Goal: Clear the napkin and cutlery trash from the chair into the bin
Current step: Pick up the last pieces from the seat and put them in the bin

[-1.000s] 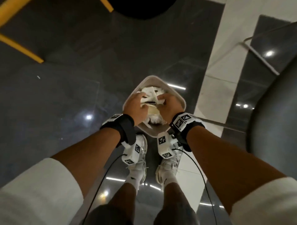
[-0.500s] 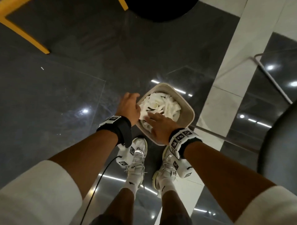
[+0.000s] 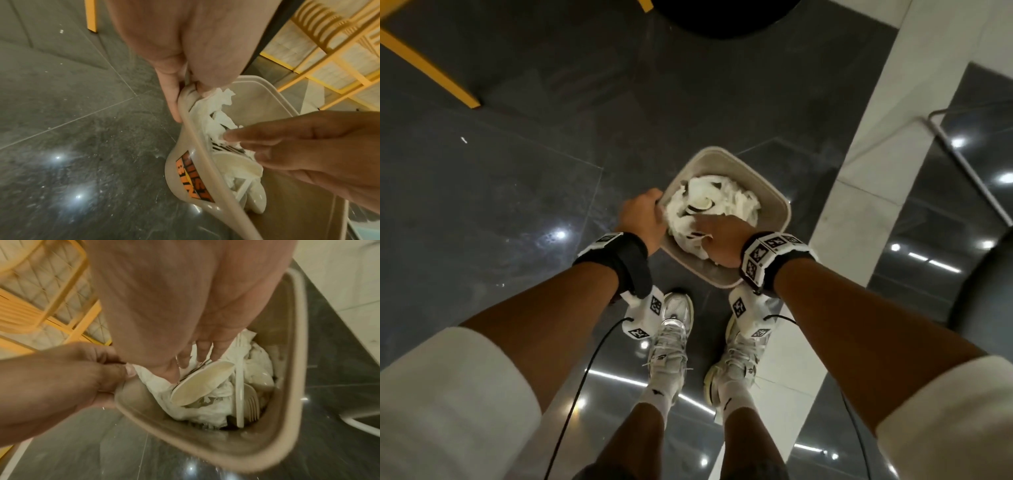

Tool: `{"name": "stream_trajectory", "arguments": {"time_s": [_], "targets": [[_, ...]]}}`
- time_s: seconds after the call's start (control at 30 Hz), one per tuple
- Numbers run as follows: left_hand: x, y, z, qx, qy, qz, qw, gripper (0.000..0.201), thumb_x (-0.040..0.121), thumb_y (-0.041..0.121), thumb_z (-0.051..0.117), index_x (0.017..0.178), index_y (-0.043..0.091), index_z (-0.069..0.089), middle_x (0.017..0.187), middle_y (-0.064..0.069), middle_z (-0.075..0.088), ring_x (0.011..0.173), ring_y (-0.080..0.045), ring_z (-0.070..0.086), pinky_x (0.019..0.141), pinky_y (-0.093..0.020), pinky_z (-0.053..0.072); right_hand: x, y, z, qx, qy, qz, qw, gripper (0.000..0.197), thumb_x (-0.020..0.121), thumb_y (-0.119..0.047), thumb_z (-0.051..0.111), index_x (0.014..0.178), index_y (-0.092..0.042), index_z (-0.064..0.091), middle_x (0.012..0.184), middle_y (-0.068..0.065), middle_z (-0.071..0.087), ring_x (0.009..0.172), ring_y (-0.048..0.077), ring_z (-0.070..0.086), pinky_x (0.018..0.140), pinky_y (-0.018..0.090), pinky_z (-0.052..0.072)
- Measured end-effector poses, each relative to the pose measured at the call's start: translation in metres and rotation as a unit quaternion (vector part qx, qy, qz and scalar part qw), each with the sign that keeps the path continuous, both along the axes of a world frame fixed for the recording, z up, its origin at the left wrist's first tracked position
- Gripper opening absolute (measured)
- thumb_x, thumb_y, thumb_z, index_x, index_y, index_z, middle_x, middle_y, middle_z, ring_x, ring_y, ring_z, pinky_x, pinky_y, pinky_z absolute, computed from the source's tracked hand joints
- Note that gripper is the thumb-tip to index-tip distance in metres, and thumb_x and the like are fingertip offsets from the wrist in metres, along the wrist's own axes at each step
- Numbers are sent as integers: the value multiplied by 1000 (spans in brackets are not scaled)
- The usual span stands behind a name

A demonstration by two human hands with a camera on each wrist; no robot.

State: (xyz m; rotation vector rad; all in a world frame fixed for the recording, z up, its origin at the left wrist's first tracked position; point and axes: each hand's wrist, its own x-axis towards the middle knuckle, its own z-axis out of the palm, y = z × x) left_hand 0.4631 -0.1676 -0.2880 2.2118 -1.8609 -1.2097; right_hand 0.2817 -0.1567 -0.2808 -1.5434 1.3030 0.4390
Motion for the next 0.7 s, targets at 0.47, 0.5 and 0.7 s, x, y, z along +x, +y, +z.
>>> {"name": "stream_trajectory", "arguments": {"time_s": [0.47, 0.5, 0.7], "targets": [[0, -19, 53, 79, 23, 113, 990, 58, 93, 10, 53, 147, 10, 35, 144, -16, 48, 129, -34, 51, 110, -43, 42, -22, -4, 65, -18, -17, -192, 981, 43, 98, -23, 42, 140, -24, 51, 145, 9, 53, 132, 29, 51, 97, 31, 46], [-3, -20, 64, 73, 19, 112, 991, 58, 93, 10, 53, 148, 9, 35, 147, -17, 44, 131, -34, 49, 111, -43, 40, -23, -4, 73, -17, -18, -200, 980, 41, 99, -24, 42, 138, -24, 53, 144, 9, 54, 131, 29, 52, 99, 31, 45], [8, -4, 139, 127, -9, -17, 992, 33, 96, 19, 45, 124, 7, 59, 132, -11, 60, 119, -33, 58, 99, -38, 46, -27, 12, 157, -7, -46, -225, 973, 34, 99, -24, 43, 126, -19, 62, 130, 8, 63, 117, 27, 60, 102, 42, 50]]}}
